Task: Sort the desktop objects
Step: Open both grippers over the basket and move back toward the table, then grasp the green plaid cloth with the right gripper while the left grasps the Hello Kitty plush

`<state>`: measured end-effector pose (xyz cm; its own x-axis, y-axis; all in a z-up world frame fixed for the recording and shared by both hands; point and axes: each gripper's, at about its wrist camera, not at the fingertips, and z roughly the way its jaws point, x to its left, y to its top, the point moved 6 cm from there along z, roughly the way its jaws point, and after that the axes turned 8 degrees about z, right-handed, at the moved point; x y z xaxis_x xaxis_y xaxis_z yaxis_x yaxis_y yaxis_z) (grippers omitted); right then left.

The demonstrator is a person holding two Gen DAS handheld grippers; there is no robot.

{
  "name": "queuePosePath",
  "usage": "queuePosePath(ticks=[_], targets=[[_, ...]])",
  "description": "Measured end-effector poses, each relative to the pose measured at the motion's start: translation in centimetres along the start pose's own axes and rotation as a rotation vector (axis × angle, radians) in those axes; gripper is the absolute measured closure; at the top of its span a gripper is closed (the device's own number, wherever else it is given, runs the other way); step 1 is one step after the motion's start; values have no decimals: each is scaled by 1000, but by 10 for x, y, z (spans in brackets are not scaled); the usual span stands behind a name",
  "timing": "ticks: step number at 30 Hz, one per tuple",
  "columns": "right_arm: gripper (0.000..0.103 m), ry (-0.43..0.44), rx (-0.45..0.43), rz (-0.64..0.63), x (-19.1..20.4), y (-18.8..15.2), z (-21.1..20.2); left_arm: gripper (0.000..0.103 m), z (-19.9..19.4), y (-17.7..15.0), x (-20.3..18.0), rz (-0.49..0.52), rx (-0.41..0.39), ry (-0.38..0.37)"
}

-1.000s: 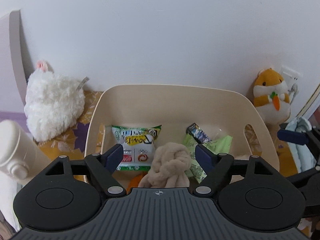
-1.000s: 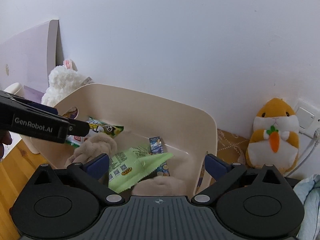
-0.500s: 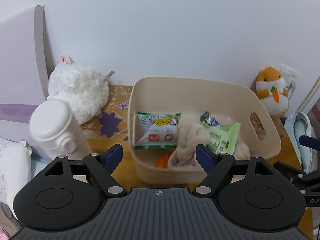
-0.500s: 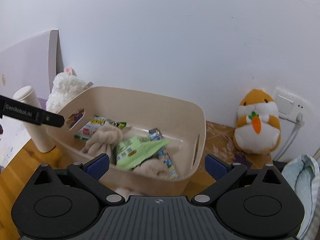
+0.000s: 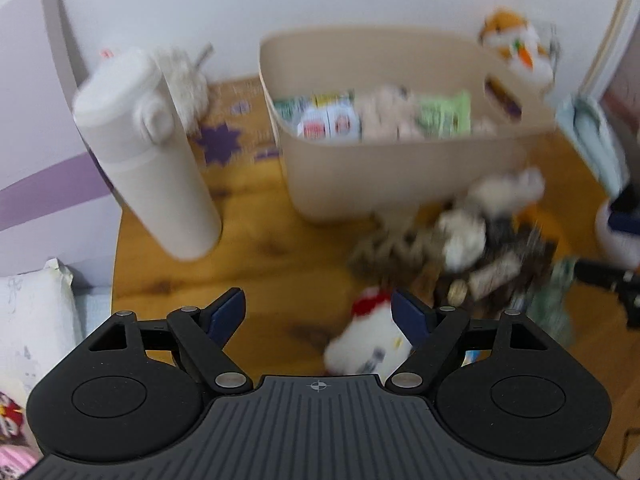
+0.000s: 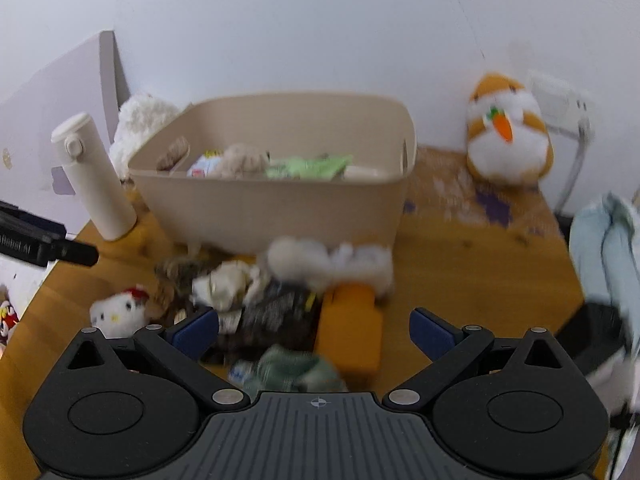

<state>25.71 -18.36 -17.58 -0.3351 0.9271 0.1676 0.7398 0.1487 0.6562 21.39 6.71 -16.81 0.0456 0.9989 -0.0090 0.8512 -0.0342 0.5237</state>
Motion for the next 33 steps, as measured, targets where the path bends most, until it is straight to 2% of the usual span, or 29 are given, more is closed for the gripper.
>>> queuePosePath(ticks=[5,15,23,33], targets=[[0,-18,42,45,-1,-23,9,21,15,-18,-10,56,45,-15],[0,-16,132,101,7,-47,31,21,33,-22,-23,105,77,-23],[0,-35,201,176,5,-66,49,21,52,-26,-27,98,123,-19],[0,-73,230,237,-4,-58,63,22,72,-26,-17,56,148,3]])
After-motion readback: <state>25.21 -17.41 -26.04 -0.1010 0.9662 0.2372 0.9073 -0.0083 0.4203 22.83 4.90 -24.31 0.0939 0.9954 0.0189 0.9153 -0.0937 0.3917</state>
